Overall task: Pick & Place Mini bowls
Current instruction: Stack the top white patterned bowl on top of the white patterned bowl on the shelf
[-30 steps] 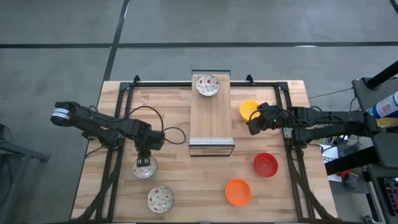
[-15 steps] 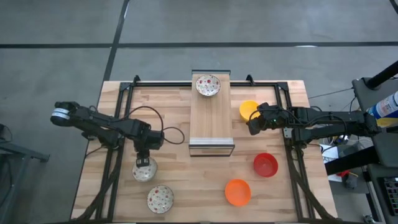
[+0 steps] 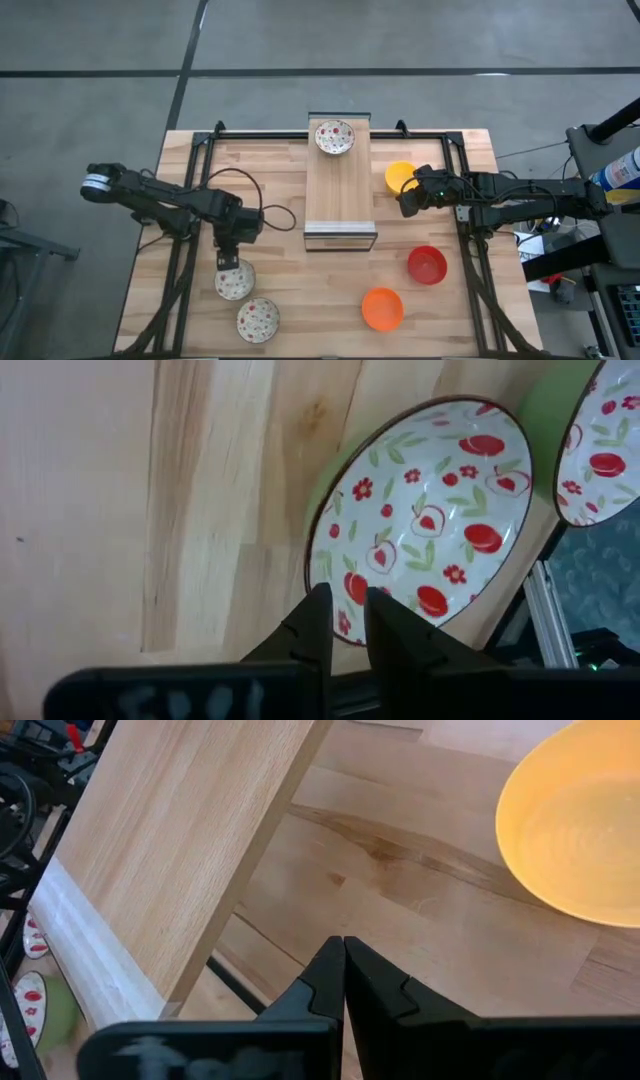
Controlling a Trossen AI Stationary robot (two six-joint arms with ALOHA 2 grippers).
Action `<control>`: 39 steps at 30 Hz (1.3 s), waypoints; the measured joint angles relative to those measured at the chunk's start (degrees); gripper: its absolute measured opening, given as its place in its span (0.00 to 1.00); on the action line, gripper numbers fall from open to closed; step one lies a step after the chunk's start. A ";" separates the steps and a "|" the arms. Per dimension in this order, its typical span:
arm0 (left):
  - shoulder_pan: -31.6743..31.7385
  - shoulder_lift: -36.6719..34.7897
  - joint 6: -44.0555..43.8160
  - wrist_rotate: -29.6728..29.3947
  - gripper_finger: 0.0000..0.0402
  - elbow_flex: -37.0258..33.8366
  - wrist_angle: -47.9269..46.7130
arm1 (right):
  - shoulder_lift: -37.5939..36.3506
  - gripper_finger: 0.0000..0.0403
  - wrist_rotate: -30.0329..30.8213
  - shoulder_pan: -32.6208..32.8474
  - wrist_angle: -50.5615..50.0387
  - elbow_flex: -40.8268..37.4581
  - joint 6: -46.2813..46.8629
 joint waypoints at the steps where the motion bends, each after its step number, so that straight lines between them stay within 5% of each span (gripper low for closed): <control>1: 0.05 0.00 0.03 -0.56 0.13 0.00 -0.58 | 0.00 0.02 0.01 0.00 0.00 0.00 -0.01; 8: 0.12 0.00 0.55 -10.11 0.13 1.84 -7.84 | 0.00 0.02 0.01 0.02 0.01 0.00 -0.04; 26: 1.66 0.00 -5.03 -2.81 0.13 1.90 -7.56 | 0.00 0.02 -0.32 0.01 2.98 0.00 -2.87; 36: 2.12 0.02 -32.49 -3.58 0.13 1.39 -6.45 | 0.00 0.02 -3.41 0.01 2.89 0.00 -5.78; 39: 1.83 0.13 -34.49 -5.89 0.13 1.05 -4.15 | 0.00 0.02 -4.29 0.00 2.88 0.00 -5.76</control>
